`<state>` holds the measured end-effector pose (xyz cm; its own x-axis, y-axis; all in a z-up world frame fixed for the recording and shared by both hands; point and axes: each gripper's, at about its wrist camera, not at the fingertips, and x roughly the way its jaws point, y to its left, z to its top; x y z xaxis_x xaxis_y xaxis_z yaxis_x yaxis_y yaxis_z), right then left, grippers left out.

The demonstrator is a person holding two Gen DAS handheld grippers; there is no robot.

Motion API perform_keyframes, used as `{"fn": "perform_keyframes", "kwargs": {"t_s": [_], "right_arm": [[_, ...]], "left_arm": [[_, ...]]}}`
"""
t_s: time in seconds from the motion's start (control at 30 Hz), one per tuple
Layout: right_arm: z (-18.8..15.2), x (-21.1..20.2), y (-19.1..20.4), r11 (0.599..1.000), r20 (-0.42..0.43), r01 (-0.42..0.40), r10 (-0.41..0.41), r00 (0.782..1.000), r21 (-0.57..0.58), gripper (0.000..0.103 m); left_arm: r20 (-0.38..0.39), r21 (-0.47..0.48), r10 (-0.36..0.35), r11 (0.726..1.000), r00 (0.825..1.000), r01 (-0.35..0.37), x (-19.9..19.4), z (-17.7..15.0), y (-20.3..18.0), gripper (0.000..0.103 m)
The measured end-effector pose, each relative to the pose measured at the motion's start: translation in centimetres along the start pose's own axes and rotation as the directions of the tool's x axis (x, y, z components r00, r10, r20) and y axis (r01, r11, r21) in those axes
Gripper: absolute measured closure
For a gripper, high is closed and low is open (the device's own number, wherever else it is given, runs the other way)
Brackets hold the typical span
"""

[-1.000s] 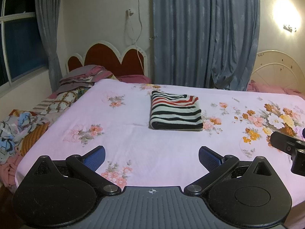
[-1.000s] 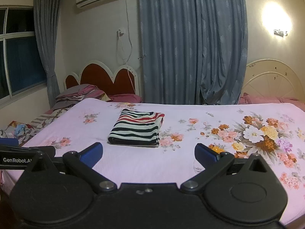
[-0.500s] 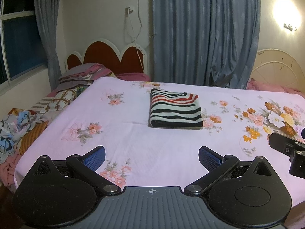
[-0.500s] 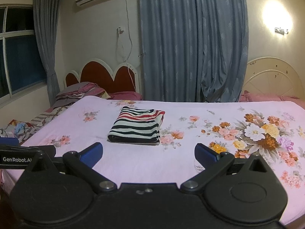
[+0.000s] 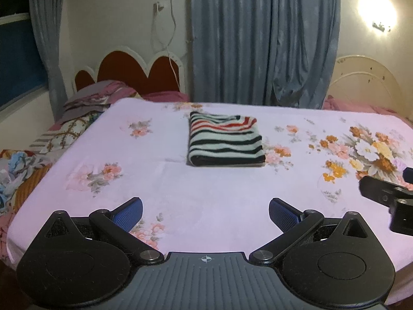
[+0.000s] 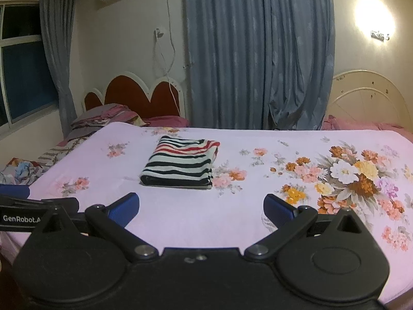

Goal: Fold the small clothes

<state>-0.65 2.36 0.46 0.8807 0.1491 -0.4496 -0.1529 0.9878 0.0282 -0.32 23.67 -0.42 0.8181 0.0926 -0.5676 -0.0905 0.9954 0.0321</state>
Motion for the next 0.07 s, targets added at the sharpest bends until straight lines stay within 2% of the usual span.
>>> {"fn": "perform_keyframes", "kwargs": {"t_s": [0.07], "right_arm": [[-0.14,0.57,-0.29,1.000,-0.011,0.008,-0.008,1.000,0.001,0.001]], "left_arm": [[-0.023,-0.006,-0.012,1.000,1.000,0.012,1.37,0.20,0.00,0.000]]}}
